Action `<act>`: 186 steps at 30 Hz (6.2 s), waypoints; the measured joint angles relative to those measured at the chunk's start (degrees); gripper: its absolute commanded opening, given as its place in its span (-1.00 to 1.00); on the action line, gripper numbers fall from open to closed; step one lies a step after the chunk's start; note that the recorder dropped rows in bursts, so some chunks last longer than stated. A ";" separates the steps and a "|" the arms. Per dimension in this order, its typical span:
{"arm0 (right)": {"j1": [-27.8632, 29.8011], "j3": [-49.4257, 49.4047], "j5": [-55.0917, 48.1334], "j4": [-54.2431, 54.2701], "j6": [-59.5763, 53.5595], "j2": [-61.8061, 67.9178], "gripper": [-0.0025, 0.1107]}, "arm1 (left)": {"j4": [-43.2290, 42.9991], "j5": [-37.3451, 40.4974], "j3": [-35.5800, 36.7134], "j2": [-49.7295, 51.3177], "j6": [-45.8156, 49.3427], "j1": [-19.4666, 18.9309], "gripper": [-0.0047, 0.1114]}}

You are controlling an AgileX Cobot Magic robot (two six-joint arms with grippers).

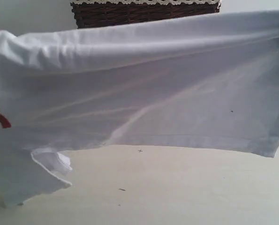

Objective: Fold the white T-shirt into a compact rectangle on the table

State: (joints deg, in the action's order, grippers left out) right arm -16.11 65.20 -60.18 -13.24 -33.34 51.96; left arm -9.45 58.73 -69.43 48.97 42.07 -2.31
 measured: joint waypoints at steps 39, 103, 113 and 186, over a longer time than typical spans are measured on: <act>-1.39 2.22 18.44 -25.61 35.00 44.88 -0.96 | 2.86 -52.20 13.62 42.90 7.27 0.80 -0.90; -1.39 3.46 24.31 5.87 28.25 30.19 -0.96 | 17.39 -6.08 25.24 40.42 -26.47 42.47 -0.92; -1.28 2.80 16.38 11.17 21.95 43.13 -0.96 | 6.40 -23.96 23.35 33.71 -49.76 23.74 -0.92; 7.33 -19.52 40.27 12.22 36.14 44.35 -0.96 | 3.77 -27.27 33.38 47.66 -50.57 47.97 -0.92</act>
State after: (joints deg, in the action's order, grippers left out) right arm -8.78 45.68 -19.90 -1.02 2.80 96.31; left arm -5.67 31.46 -36.05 96.63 -8.50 45.66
